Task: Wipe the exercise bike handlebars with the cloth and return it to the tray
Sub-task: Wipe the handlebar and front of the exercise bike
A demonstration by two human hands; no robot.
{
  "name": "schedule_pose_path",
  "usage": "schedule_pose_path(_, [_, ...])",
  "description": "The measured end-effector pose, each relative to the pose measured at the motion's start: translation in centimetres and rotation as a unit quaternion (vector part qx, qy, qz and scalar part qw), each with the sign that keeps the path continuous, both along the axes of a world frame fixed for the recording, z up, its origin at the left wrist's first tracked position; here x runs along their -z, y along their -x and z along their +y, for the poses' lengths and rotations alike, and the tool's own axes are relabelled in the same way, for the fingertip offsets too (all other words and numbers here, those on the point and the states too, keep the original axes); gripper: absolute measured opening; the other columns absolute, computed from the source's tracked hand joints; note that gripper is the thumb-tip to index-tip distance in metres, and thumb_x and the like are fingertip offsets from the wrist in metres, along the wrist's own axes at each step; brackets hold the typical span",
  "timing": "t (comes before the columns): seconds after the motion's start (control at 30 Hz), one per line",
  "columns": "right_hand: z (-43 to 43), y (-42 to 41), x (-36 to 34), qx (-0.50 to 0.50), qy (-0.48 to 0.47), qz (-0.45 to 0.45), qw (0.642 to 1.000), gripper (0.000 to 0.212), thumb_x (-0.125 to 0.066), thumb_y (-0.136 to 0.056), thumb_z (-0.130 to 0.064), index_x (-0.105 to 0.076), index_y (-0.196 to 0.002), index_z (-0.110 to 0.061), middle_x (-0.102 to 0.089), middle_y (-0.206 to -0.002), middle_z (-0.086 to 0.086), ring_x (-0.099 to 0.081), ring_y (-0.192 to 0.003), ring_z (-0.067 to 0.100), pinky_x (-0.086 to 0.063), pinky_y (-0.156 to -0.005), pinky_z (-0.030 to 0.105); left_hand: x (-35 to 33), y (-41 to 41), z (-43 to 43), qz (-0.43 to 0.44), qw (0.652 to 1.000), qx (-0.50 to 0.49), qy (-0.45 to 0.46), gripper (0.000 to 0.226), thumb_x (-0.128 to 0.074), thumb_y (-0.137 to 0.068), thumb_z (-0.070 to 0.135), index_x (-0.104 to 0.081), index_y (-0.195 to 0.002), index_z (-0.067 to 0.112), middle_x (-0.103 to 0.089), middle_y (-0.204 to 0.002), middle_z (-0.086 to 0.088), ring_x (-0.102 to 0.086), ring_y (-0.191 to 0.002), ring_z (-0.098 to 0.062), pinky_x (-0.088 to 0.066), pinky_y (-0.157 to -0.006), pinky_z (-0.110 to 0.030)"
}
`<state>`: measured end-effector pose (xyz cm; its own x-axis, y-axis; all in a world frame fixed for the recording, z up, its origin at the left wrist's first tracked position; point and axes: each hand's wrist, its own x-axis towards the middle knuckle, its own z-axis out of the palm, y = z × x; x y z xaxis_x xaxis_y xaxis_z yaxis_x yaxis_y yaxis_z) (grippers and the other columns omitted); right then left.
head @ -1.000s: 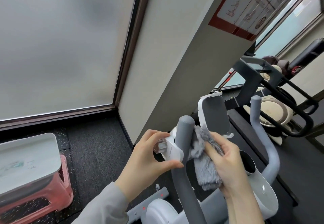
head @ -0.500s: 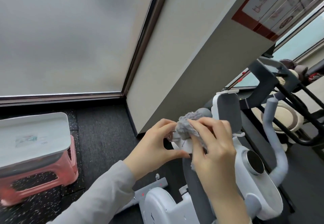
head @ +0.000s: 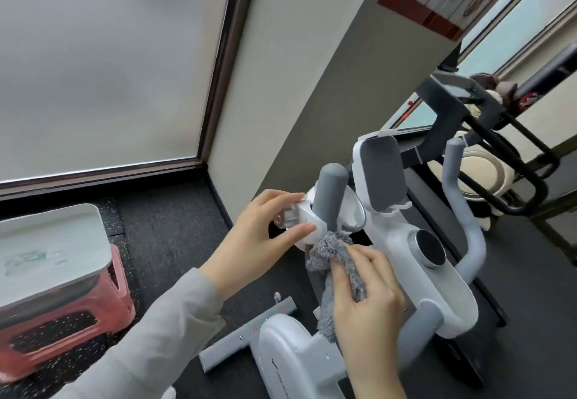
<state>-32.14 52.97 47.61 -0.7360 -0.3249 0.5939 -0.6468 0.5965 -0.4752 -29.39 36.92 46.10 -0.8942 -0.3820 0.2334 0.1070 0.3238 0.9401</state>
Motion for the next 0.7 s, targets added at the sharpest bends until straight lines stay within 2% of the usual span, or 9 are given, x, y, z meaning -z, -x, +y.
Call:
schedule_pose_path(0.07, [0.6, -0.6, 0.2, -0.004, -0.024, -0.022, 0.999, 0.026, -0.073, -0.074, 0.004, -0.072, -0.098, -0.005, -0.06, -0.09, 0.003, -0.052, -0.086, 0.001, -0.037, -0.083, -0.001, -0.6, -0.1, 0.7, 0.014, 0.999, -0.034, 0.019, 0.056, -0.055, -0.077, 0.05, -0.051, -0.127, 0.026, -0.05, -0.121, 0.013, -0.046, -0.112, 0.0, -0.029, -0.089, 0.003])
schedule_pose_path(0.13, [1.2, -1.1, 0.3, -0.015, -0.04, -0.039, 0.998, 0.031, -0.073, -0.072, 0.008, -0.072, -0.099, -0.007, -0.058, -0.091, 0.0, -0.052, -0.086, 0.002, -0.039, -0.081, 0.0, -1.4, -0.4, 1.3, 0.055, 0.992, -0.082, 0.08, 0.056, -0.059, -0.079, 0.047, -0.05, -0.128, 0.022, -0.047, -0.124, 0.012, -0.04, -0.116, -0.002, -0.025, -0.096, 0.0])
schedule_pose_path(0.23, [2.3, -1.8, 0.3, -0.018, -0.046, -0.056, 0.997, 0.033, -0.073, -0.072, 0.008, -0.072, -0.1, -0.009, -0.057, -0.092, -0.001, -0.051, -0.088, 0.002, -0.039, -0.082, 0.0, -2.4, -0.8, 2.4, 0.131, 0.965, -0.114, 0.196, 0.047, -0.064, -0.083, 0.036, -0.054, -0.124, 0.015, -0.048, -0.123, 0.006, -0.04, -0.114, -0.009, -0.029, -0.101, -0.015])
schedule_pose_path(0.33, [4.1, -2.6, 0.6, -0.005, -0.052, -0.064, 0.997, 0.033, -0.074, -0.07, 0.01, -0.073, -0.098, -0.007, -0.057, -0.091, 0.0, -0.051, -0.089, 0.001, -0.037, -0.082, -0.003, -2.6, -1.3, 3.9, 0.161, 0.94, -0.101, 0.284, 0.033, -0.063, -0.085, 0.03, -0.063, -0.113, 0.014, -0.058, -0.12, -0.002, -0.047, -0.115, -0.018, -0.034, -0.099, -0.03])
schedule_pose_path(0.43, [6.5, -3.3, 1.1, 0.013, -0.069, -0.063, 0.996, 0.032, -0.074, -0.067, 0.013, -0.073, -0.094, -0.006, -0.06, -0.088, 0.004, -0.054, -0.087, 0.005, -0.04, -0.082, 0.001, -2.0, -1.6, 5.6, 0.151, 0.928, -0.052, 0.338, 0.025, -0.059, -0.087, 0.031, -0.067, -0.105, 0.017, -0.063, -0.113, 0.001, -0.051, -0.116, -0.017, -0.031, -0.099, -0.031])
schedule_pose_path(0.53, [9.2, -3.4, 1.6, 0.032, -0.08, -0.073, 0.994, 0.031, -0.074, -0.067, 0.014, -0.074, -0.092, -0.004, -0.061, -0.086, 0.005, -0.053, -0.086, 0.007, -0.043, -0.081, 0.01, -1.1, -1.6, 7.2, 0.1, 0.923, 0.014, 0.371, 0.026, -0.058, -0.084, 0.038, -0.069, -0.1, 0.02, -0.067, -0.105, 0.005, -0.057, -0.11, -0.016, -0.032, -0.1, -0.032])
schedule_pose_path(0.7, [12.2, -2.4, 2.1, 0.045, -0.092, -0.072, 0.992, 0.025, -0.07, -0.072, 0.009, -0.072, -0.093, -0.004, -0.06, -0.086, 0.004, -0.05, -0.085, 0.009, -0.041, -0.08, 0.009, 0.4, -1.8, 8.5, 0.003, 0.907, 0.074, 0.414, 0.032, -0.051, -0.079, 0.05, -0.071, -0.089, 0.027, -0.067, -0.092, 0.01, -0.063, -0.1, -0.013, -0.025, -0.108, -0.04])
